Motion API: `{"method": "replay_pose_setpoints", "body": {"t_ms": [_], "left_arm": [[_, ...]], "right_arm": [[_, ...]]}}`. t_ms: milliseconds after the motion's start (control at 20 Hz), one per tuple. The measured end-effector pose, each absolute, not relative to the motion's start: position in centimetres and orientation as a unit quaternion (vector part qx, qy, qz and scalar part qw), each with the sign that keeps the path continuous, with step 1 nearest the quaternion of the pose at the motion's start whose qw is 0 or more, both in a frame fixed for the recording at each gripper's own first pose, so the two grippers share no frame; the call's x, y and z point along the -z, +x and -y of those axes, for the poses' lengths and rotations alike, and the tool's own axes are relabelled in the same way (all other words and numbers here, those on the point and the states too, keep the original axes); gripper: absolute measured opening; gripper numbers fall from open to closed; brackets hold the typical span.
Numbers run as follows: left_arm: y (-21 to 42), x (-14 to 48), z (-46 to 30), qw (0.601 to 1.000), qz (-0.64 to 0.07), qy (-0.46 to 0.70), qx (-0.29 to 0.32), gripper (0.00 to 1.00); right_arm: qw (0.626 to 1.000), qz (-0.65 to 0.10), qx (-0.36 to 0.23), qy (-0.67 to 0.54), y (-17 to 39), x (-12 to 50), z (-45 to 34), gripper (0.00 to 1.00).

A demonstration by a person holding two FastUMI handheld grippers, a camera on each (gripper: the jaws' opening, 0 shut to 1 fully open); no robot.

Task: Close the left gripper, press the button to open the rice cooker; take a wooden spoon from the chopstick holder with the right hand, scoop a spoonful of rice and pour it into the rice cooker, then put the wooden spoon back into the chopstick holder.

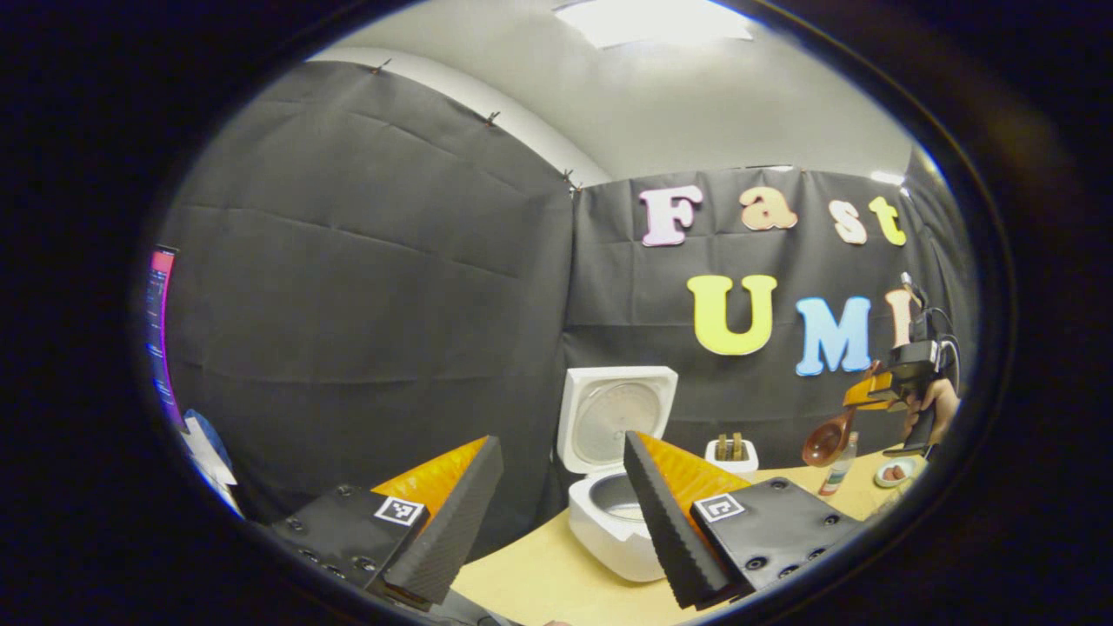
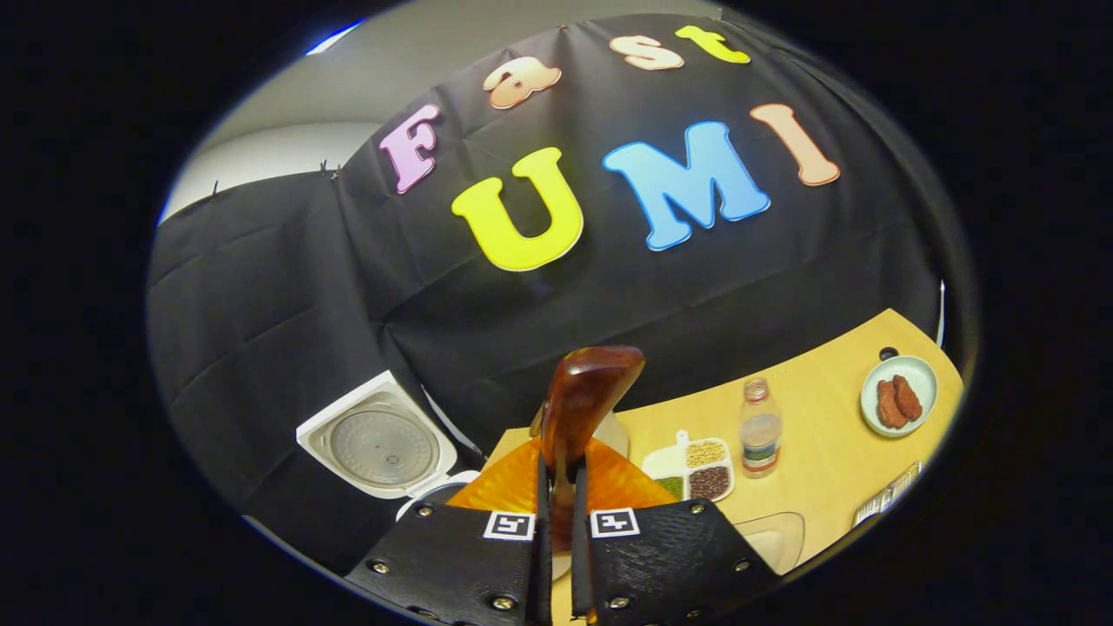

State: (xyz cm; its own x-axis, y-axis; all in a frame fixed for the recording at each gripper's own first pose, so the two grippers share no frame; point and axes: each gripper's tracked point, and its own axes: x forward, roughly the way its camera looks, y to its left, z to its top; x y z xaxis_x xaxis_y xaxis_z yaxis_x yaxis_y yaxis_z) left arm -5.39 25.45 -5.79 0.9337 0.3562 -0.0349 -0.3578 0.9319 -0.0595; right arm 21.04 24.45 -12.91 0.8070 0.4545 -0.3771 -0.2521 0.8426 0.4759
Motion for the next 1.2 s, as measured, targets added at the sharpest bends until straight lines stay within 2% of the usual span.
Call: {"method": "replay_pose_setpoints", "body": {"t_ms": [200, 300, 400, 950, 1200], "left_arm": [[-4.1, 5.0, -22.1, 0.987, -0.007, -0.035, -0.155, 0.95], [-3.4, 4.9, -20.8, 0.989, -0.007, -0.037, -0.142, 0.99], [-2.9, 4.7, -19.6, 0.990, -0.007, -0.038, -0.132, 0.95], [-0.5, 3.6, -12.5, 0.996, -0.006, -0.041, -0.074, 0.95], [-0.1, 3.2, -10.0, 0.998, -0.011, -0.028, -0.054, 0.97]], "right_arm": [[0.934, -0.243, -0.158, 0.210, 20.6, 12.7, -18.9, 0.09], [0.939, -0.238, -0.144, 0.203, 20.6, 12.8, -16.4, 0.09], [0.944, -0.235, -0.128, 0.193, 20.1, 12.8, -14.0, 0.09], [0.960, -0.224, -0.025, 0.166, 18.2, 14.5, 0.0, 0.09], [0.964, -0.239, 0.016, 0.117, 15.9, 17.8, 5.1, 0.09]]}}
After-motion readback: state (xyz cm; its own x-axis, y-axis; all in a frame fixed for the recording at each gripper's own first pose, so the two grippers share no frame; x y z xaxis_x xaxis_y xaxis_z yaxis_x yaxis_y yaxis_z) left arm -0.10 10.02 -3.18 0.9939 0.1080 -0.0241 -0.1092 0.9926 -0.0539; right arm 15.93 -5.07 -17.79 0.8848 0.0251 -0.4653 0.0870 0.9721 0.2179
